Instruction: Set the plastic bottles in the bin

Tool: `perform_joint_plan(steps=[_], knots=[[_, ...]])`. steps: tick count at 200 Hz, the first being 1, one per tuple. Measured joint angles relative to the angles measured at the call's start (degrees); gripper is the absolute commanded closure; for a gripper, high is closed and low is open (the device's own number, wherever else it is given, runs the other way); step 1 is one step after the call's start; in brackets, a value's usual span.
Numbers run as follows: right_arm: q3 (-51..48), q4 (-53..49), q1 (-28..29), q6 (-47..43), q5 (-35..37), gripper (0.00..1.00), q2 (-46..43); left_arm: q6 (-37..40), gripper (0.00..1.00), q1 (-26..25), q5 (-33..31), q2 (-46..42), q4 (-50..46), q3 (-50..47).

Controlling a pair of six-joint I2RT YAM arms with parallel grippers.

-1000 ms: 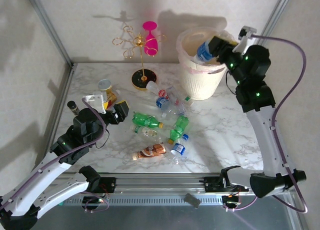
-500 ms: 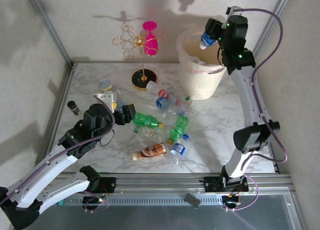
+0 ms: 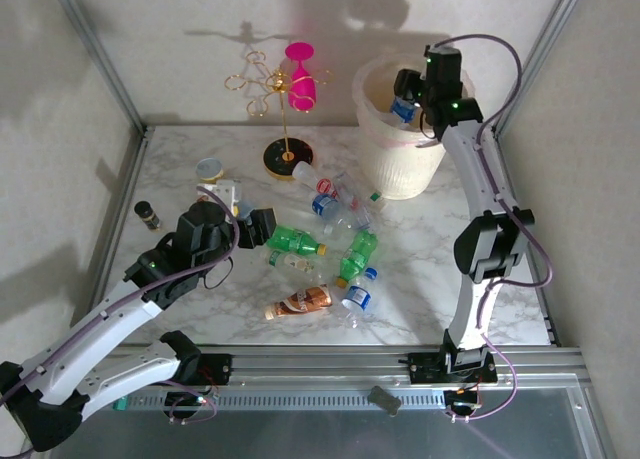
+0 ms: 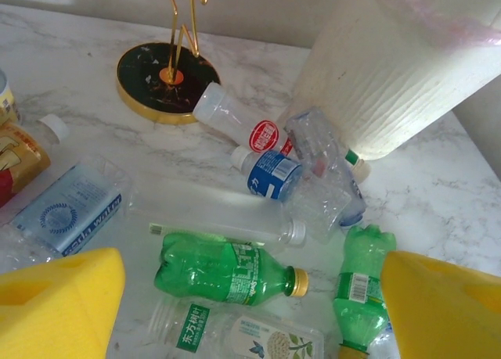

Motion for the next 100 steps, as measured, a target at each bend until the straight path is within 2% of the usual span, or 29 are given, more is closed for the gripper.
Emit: perform_joint_plan(steps=[35,76,100], knots=[[-0.76,-0.81,0.0,-0.24,-1.05,0.41,4.57,0.44,0.15,0.0,-0.26,0.59,-1.66,0.9],[-0.74,-1.97,0.0,-0.74,-1.68,0.18,6.6,0.46,0.16,0.0,-0.39,0.63,-2.08,1.31],[0.52,-2.93,-0.02,-1.6,-1.68,0.11,6.54,0.63,0.16,0.0,-0.39,0.96,-3.17,1.97]])
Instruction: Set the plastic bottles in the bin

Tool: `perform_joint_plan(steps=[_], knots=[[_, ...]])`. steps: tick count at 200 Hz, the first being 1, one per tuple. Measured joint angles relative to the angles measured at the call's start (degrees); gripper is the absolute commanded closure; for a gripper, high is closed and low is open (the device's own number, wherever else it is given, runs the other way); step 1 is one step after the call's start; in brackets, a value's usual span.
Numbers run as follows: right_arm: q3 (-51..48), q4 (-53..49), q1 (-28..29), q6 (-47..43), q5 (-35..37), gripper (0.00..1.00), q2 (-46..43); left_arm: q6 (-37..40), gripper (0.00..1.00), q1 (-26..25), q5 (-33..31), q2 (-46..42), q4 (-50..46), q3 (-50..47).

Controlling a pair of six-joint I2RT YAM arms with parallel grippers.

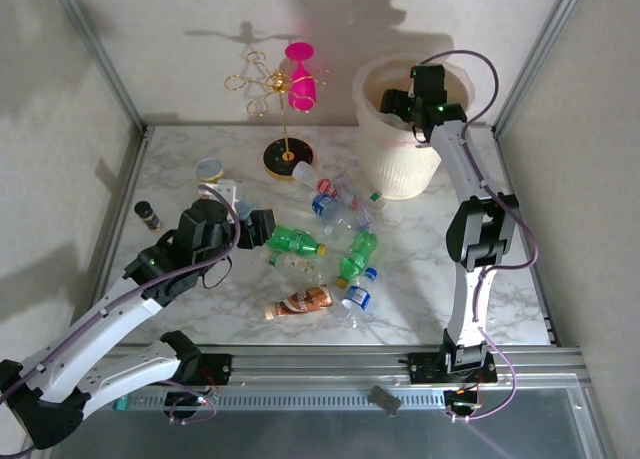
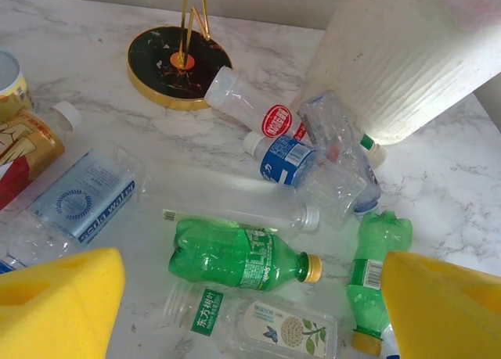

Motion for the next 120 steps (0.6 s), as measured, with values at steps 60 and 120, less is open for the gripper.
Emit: perform_joint_plan(steps=[60,120], knots=[[0.42,-1.05,-0.02,-0.13,0.04,0.09,-5.29,0.26,0.15,0.0,-0.07,-0.66,-1.27,2.05],[-11.96,2.19,3.26,-0.61,-0.02,0.15,-24.74,1.01,0.15,0.0,1.31,-5.29,-1.57,2.1]])
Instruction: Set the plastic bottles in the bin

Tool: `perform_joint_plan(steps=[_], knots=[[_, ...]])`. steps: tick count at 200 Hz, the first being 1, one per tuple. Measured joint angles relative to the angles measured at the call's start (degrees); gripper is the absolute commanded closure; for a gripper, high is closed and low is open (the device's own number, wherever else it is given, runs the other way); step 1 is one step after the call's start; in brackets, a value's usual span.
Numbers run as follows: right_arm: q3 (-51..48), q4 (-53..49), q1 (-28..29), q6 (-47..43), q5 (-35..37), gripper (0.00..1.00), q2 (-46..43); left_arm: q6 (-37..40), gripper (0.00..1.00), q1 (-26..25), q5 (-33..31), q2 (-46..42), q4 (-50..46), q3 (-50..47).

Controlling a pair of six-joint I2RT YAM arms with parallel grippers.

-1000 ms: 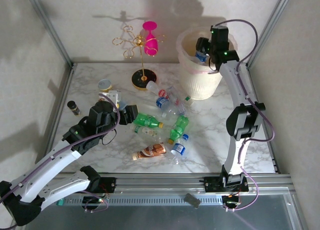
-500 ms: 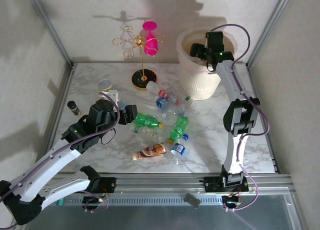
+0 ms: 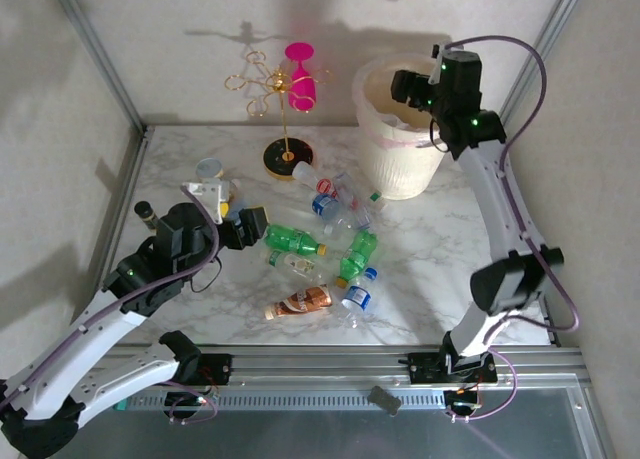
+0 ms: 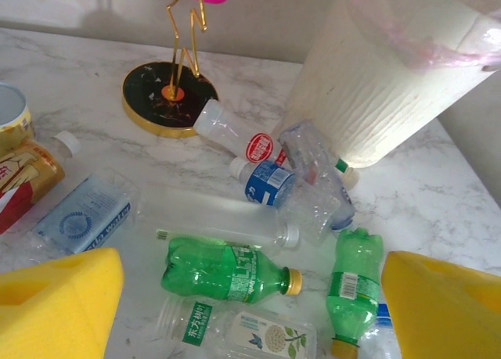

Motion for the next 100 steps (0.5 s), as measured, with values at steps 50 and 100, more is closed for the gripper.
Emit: perform_joint_plan(steps=[50,100], knots=[[-22.75,5.95,8.94,-1.18,-1.49,0.17,-16.5,4.9,0.19,0.0,5.53,1.95,-4.98,-0.04],[-37.66,8.2,10.29,-0.09,-2.99,0.17,-26.58,7.52,0.22,-4.07,9.64,7.52,-8.48,0.02]])
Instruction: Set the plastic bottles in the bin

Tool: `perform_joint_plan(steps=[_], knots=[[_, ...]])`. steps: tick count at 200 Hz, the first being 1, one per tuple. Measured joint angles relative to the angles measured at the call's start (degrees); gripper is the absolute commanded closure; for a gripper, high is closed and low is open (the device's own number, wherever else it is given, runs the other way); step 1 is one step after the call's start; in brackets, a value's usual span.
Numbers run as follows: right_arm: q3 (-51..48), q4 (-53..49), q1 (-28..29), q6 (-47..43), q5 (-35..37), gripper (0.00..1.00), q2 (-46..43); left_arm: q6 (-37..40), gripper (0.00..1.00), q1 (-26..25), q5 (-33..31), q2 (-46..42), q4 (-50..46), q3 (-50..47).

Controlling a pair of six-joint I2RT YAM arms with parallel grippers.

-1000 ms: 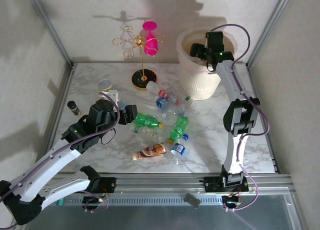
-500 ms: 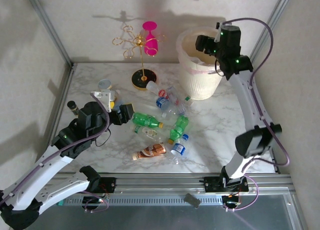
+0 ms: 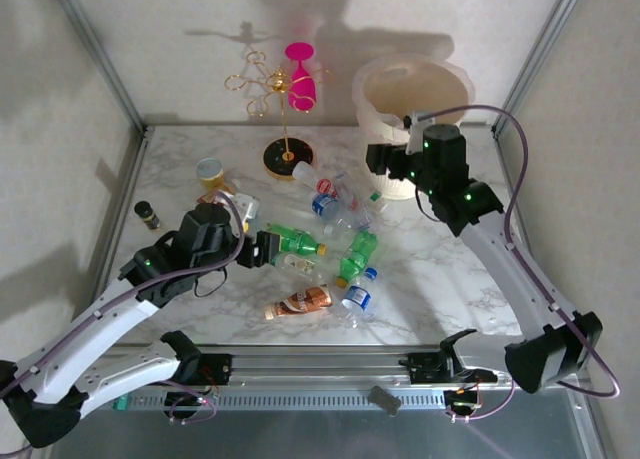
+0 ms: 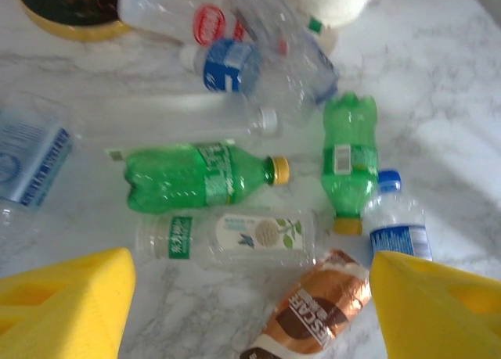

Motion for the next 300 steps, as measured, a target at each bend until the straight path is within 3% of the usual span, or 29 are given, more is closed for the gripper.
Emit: perform_joint_plan(steps=[70,121,202,300], knots=[[-4.2,3.23,0.0,1.55,-1.31,0.16,-9.03,1.29,0.22,-15.69,-3.72,19.04,-3.65,1.29],[-6.27,3.85,0.0,1.88,-1.31,0.16,-10.01,2.71,0.2,-21.86,-7.61,30.45,-3.93,1.53],[-8.7,3.85,0.0,1.11,-0.37,0.15,-11.17,4.44,0.22,-23.3,-12.37,39.08,-1.14,1.49],[-8.79,3.87,0.0,1.01,-0.44,0.15,-11.17,5.22,0.4,-23.47,-15.15,42.27,1.33,1.25]])
